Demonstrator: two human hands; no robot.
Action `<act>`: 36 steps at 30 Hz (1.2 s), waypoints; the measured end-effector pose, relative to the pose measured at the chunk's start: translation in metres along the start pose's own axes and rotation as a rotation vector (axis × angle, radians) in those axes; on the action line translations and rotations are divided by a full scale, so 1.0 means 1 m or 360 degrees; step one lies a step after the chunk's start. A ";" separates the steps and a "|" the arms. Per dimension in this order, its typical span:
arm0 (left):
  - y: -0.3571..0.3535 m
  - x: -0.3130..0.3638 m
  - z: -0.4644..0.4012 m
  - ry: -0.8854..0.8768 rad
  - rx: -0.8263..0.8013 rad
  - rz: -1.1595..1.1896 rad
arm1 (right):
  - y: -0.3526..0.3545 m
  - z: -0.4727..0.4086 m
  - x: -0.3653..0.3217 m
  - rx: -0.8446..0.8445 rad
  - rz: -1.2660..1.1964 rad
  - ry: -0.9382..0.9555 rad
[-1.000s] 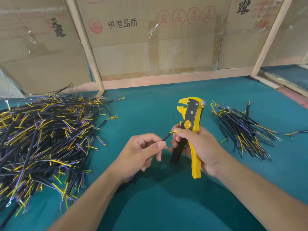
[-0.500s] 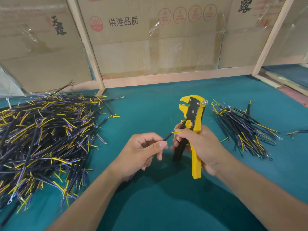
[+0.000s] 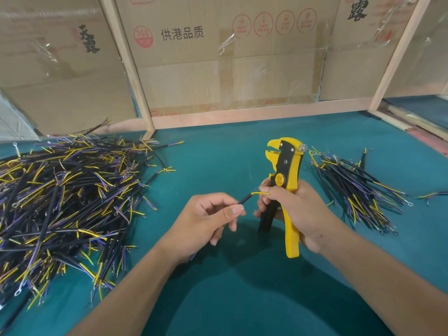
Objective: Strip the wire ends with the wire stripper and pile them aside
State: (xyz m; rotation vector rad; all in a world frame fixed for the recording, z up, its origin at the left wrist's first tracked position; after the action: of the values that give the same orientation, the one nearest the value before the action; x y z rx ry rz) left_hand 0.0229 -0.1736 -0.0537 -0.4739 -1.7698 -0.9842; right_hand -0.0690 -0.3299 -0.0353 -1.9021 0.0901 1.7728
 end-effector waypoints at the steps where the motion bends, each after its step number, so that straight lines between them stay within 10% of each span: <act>1: 0.001 0.003 0.001 -0.0013 -0.0006 -0.0098 | 0.000 0.000 0.000 0.0002 0.0019 -0.0006; 28: 0.012 0.025 0.005 -0.0316 0.0491 -0.0732 | 0.001 0.000 0.000 -0.0053 0.0078 0.0000; 36: 0.023 0.018 0.004 -0.0425 0.0812 -0.1054 | 0.005 0.001 0.001 -0.0353 -0.0192 -0.0398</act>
State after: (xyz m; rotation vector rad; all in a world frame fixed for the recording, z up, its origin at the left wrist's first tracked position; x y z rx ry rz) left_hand 0.0297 -0.1593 -0.0285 0.3471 -2.3944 -0.8712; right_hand -0.0714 -0.3330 -0.0381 -1.7710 -0.3172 1.9873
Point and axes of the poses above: each hand's wrist, its own z-axis away from the middle knuckle, its own y-axis out of the back of the hand, x = y × z, the point moved 5 cm from there along -z, towards the middle knuckle, and after that the axes turned 13 degrees about -z, right-handed, at the moved point
